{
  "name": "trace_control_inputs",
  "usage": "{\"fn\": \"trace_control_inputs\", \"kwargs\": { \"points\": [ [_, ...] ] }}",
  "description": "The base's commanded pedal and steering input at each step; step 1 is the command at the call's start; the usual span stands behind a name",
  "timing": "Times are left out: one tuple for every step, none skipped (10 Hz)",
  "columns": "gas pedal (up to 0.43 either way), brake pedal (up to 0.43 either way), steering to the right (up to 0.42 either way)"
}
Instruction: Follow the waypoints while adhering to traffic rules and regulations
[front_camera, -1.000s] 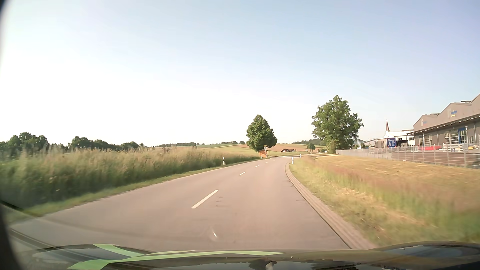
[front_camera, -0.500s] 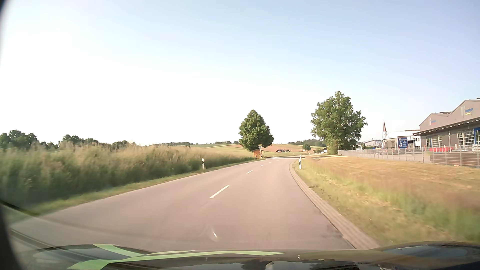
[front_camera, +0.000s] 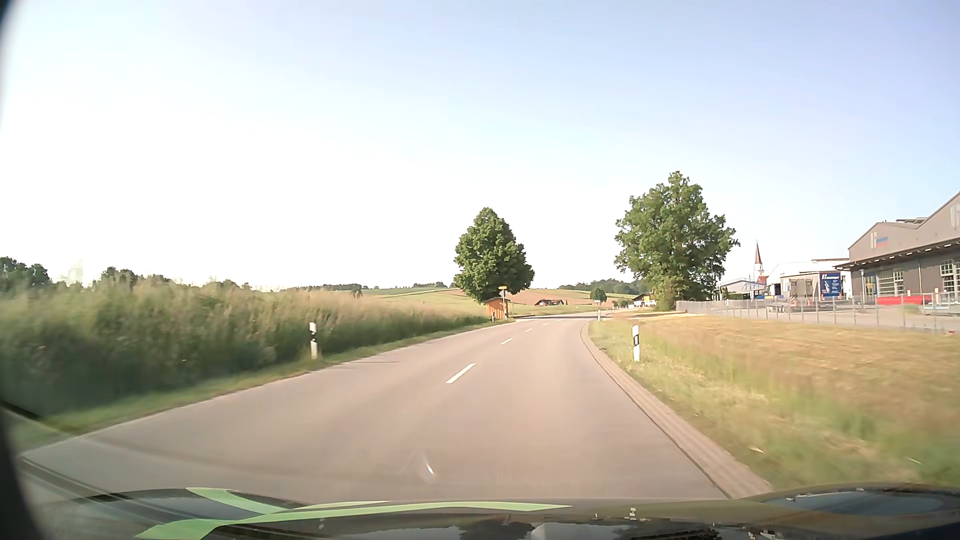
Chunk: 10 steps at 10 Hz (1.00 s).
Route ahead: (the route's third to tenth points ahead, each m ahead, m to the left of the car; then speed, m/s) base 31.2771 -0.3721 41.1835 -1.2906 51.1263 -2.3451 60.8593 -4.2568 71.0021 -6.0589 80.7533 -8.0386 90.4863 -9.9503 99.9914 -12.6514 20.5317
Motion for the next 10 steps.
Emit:
{"fn": "trace_control_inputs", "kwargs": {
  "points": [
    [0.157, 0.000, 0.015],
    [0.138, 0.000, 0.016],
    [0.118, 0.000, 0.016],
    [0.110, 0.000, 0.016],
    [0.110, 0.000, 0.016],
    [0.118, 0.000, 0.016],
    [0.130, 0.000, 0.016],
    [0.138, 0.000, 0.016],
    [0.138, 0.000, 0.016],
    [0.130, 0.000, 0.016]
  ]
}}
